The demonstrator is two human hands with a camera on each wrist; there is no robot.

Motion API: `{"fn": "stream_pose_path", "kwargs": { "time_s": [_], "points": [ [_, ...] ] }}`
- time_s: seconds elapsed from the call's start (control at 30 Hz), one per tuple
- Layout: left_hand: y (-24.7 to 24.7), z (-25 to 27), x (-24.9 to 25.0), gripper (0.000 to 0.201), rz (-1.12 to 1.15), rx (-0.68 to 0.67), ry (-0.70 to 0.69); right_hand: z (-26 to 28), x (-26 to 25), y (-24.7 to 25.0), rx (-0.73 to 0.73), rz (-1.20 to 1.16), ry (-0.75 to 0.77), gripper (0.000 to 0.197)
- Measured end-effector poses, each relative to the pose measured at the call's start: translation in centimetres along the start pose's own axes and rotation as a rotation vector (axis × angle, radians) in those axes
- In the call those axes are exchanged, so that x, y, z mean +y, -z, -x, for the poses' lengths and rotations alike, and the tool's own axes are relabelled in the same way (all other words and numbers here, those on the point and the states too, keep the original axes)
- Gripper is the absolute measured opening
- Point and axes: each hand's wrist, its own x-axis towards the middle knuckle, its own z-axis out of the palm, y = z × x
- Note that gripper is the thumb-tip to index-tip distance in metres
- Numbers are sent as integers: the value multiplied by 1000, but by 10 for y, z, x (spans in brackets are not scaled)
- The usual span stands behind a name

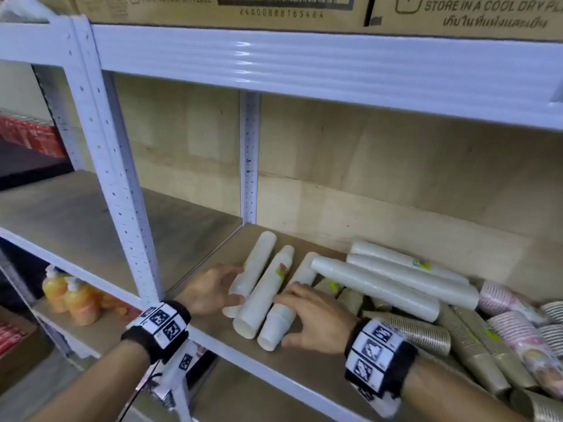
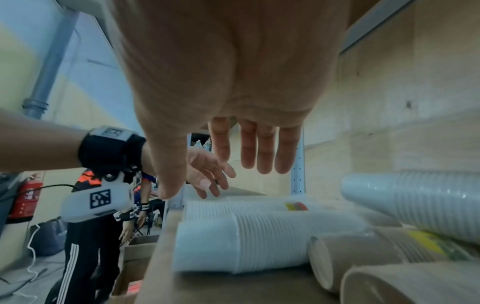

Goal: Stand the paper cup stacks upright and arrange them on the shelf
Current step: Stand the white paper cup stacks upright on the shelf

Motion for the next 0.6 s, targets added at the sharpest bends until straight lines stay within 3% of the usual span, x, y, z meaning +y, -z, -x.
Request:
{"fn": "stream_pose_path", "kwargs": {
  "time_s": [0.2,0.6],
  "points": [
    [-11,3,0,79,54,-15,133,-27,-2,-21,-92,36,-10,78],
    [-16,1,3,81,-8,-55,241,-35,6,-47,-48,228,109,58]
  ]
}}
